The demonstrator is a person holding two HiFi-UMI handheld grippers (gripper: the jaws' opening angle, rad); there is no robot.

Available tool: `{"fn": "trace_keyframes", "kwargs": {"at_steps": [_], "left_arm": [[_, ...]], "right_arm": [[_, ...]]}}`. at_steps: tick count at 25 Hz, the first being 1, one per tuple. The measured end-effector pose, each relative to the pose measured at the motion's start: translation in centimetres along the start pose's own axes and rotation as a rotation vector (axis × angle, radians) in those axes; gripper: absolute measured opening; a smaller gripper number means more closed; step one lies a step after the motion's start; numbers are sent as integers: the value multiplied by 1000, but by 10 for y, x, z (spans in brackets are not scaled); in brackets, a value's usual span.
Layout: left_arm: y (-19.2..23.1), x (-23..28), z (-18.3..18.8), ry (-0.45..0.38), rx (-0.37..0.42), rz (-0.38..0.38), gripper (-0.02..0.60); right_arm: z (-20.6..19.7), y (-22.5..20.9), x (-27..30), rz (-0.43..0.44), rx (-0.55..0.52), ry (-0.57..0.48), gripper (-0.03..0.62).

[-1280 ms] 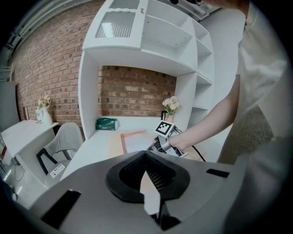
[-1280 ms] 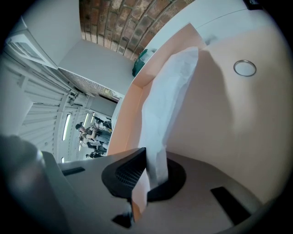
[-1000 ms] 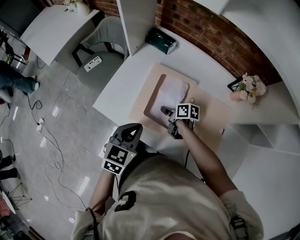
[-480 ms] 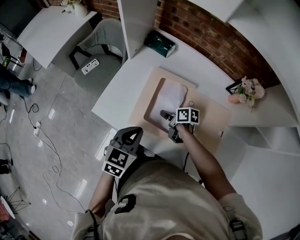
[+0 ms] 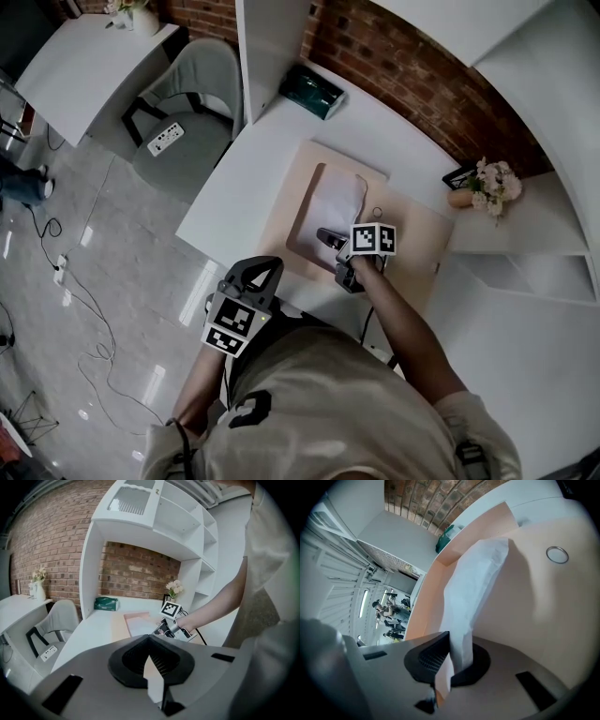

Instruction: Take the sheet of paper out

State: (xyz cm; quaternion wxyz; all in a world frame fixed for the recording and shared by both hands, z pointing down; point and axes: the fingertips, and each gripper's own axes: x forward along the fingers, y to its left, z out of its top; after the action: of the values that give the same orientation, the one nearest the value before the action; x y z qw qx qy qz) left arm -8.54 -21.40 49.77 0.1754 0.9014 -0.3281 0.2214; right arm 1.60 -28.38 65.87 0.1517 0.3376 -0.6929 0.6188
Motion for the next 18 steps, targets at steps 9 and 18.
{"fn": "trace_keyframes", "kwargs": {"at_steps": [9,18], "left_arm": [[22,0,-2,25,-5,-36,15],[20,-5,1,16,-26,-4,14]], "right_arm": [[3,-2,-2,-3,27,-18,28],[1,-3,-4,28,37,-10,28]]}}
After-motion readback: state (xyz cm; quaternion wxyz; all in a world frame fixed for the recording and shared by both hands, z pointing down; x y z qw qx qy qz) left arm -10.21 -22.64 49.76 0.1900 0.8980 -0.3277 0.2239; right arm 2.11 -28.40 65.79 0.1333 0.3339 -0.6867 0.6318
